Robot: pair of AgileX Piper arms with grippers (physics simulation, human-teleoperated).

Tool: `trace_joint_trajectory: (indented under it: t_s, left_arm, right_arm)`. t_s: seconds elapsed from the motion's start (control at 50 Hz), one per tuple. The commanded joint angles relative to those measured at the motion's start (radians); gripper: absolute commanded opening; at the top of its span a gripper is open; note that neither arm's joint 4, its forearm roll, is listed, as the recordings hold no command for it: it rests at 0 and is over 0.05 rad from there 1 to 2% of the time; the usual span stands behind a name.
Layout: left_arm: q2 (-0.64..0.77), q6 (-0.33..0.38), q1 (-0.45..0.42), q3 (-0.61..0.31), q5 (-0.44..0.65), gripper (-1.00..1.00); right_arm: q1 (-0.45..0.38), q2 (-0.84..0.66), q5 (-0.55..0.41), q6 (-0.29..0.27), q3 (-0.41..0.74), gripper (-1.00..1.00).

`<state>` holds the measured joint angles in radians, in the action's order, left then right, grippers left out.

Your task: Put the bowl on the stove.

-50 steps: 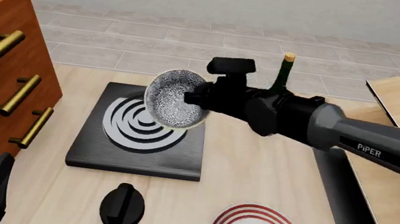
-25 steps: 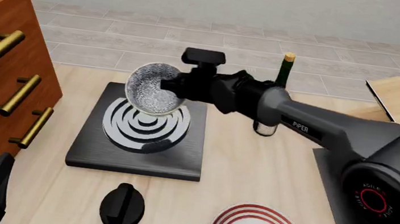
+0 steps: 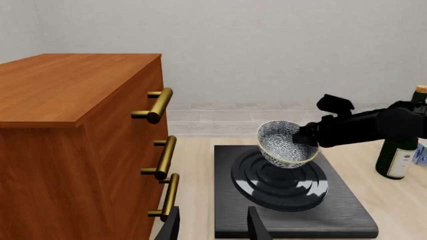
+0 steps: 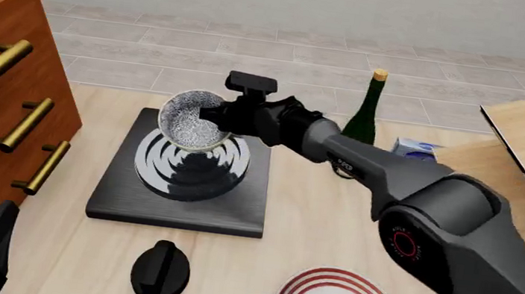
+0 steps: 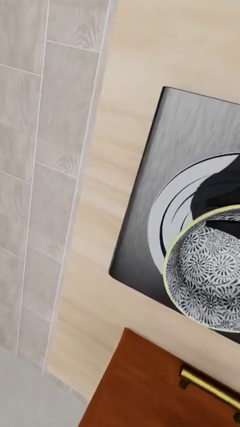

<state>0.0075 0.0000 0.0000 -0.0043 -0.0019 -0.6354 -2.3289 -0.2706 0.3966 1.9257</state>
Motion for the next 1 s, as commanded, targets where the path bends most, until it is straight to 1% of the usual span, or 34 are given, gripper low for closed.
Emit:
trace_joint_trajectory:
  t_s: [0.02, 0.14, 0.46, 0.68, 0.86, 0.88, 1.0]
  left_arm:
    - [0.0, 0.0, 0.0, 0.0, 0.0, 1.0]
    - [0.0, 0.0, 0.0, 0.0, 0.0, 1.0]
    - [0.0, 0.0, 0.0, 0.0, 0.0, 1.0]
    - [0.0, 0.0, 0.0, 0.0, 0.0, 1.0]
    - [0.0, 0.0, 0.0, 0.0, 0.0, 1.0]
    - [0.0, 0.0, 0.0, 0.0, 0.0, 1.0]
    - [0.0, 0.0, 0.0, 0.0, 0.0, 1.0]
  right_arm:
    - [-0.003, -0.072, -0.019, 0.018, 0.087, -1.0]
    - [-0.008, -0.091, -0.026, 0.019, 0.108, -1.0]
    - [-0.012, -0.126, -0.007, 0.029, 0.109, -1.0]
    - [-0.017, -0.132, -0.002, 0.032, 0.104, -1.0]
    - [-0.024, -0.12, 0.008, 0.027, 0.078, -1.0]
    - [-0.026, -0.117, 0.012, 0.027, 0.072, 1.0]
    - [-0.021, -0.106, 0.0, 0.018, 0.076, 1.0]
